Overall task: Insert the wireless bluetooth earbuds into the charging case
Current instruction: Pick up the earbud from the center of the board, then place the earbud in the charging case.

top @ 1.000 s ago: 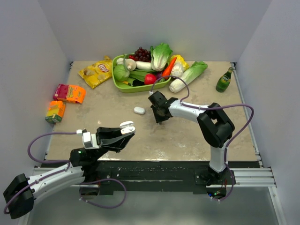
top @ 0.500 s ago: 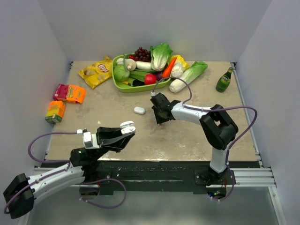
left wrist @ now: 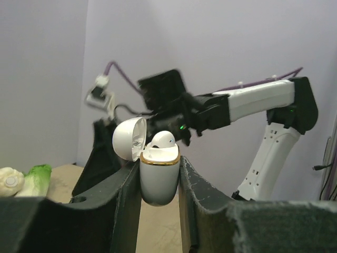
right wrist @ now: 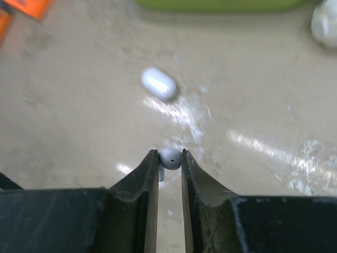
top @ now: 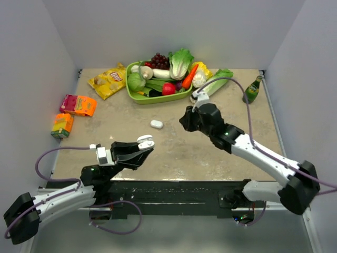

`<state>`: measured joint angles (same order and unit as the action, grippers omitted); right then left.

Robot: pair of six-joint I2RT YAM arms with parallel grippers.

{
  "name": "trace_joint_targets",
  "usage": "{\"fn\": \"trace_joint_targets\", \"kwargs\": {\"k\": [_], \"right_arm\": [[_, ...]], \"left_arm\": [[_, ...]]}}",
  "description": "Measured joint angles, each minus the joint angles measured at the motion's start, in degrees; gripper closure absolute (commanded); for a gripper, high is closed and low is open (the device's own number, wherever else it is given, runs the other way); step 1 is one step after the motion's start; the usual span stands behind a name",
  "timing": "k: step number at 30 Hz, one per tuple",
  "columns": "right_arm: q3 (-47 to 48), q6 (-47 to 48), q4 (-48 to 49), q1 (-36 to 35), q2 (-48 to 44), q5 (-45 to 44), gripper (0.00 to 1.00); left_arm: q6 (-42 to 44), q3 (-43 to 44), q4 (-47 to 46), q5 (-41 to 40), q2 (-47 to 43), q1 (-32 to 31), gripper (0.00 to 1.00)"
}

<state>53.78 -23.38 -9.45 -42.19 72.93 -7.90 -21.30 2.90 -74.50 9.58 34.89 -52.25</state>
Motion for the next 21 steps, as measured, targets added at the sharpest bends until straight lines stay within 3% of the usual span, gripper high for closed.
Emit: {"fn": "trace_joint_targets", "kwargs": {"k": [9, 21], "right_arm": [[-7.7, 3.0, 16.8, -1.8, -23.6, 0.7, 1.00], [-8.7, 5.7, 27.2, -6.0, -27.5, 4.0, 1.00]], "left_arm": [[5.5, 1.4, 0.5, -1.9, 6.7, 0.0, 1.00], [11.8, 15.7, 0.6, -0.5, 23.9, 0.0, 1.00]]}}
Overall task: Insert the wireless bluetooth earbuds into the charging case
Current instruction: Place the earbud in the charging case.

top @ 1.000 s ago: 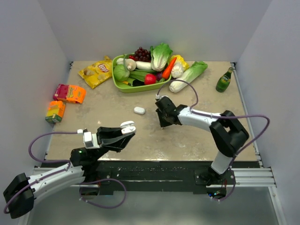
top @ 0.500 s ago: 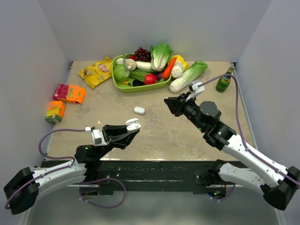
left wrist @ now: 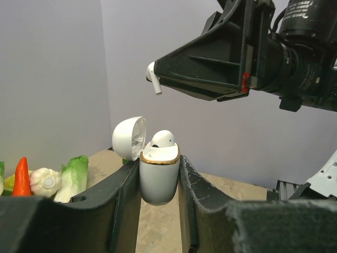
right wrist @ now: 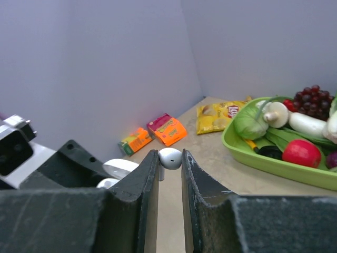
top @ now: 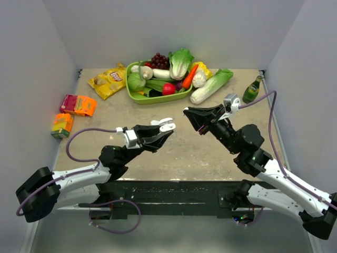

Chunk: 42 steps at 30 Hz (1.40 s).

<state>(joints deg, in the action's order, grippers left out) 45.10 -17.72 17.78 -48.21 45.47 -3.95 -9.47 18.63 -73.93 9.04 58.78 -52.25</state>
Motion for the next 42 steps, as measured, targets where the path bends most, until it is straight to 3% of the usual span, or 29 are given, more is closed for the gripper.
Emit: {"fn": "trace_joint_targets", "kwargs": {"k": [10, 28, 42], "right_arm": [[1.9, 4.4, 2.0, -8.4, 0.0, -1.9, 1.00], [1.8, 6.0, 4.7, -10.7, 3.3, -3.2, 1.00], [-0.9, 5.4, 9.2, -11.1, 4.2, -6.9, 1.00]], "left_arm": [[2.3, 5.3, 0.1, 1.0, 5.0, 0.0, 1.00], [2.9, 8.6, 0.1, 0.9, 7.7, 0.0, 1.00], [-2.6, 9.8, 0.2, -2.3, 8.4, 0.0, 1.00]]}}
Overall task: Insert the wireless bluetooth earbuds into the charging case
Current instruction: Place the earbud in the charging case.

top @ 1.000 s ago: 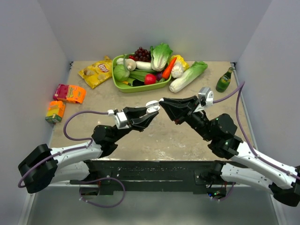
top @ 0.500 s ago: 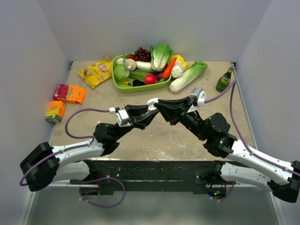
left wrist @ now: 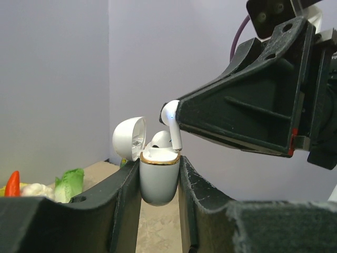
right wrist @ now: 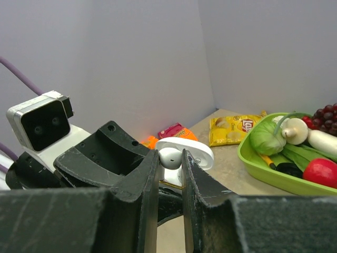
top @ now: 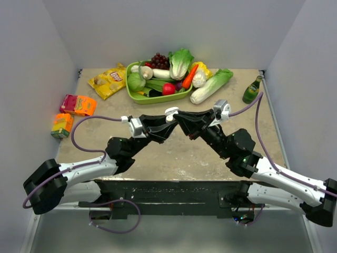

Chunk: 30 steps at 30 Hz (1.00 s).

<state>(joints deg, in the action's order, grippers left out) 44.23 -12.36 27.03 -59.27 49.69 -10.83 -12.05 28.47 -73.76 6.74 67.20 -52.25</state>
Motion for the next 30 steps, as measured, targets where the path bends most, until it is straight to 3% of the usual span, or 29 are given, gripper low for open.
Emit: {"fn": "trace_joint_targets", "kwargs": {"k": [30], "right_arm": [[0.2, 0.0, 4.7, -0.9, 4.0, -1.7, 1.00]], "left_arm": [[-2.3, 0.6, 1.0, -1.3, 0.1, 0.0, 1.00]]}}
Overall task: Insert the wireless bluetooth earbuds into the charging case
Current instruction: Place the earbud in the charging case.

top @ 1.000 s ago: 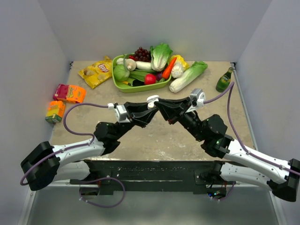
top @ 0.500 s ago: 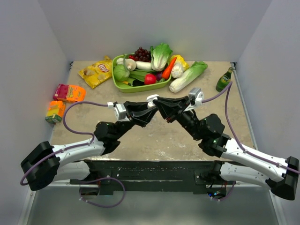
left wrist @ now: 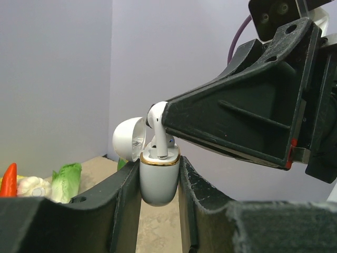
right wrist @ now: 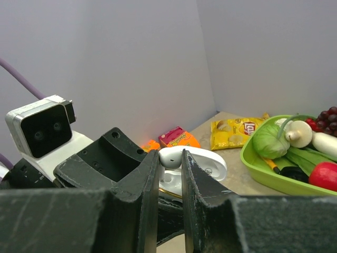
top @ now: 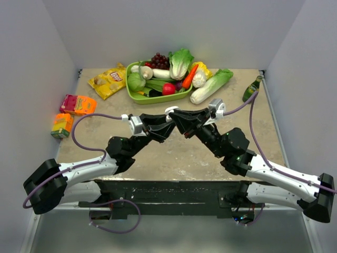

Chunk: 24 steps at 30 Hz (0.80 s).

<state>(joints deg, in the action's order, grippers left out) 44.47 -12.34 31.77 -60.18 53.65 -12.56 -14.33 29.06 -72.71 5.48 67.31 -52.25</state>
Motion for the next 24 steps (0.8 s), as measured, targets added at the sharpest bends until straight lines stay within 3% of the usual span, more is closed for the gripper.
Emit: {"fn": "trace_joint_targets", "kwargs": {"k": [24], "right_arm": [[0.7, 1.1, -3.5, -0.7, -0.5, -3.2, 1.00]], "left_arm": [[0.4, 0.0, 1.4, -1.2, -0.4, 0.0, 1.00]]}}
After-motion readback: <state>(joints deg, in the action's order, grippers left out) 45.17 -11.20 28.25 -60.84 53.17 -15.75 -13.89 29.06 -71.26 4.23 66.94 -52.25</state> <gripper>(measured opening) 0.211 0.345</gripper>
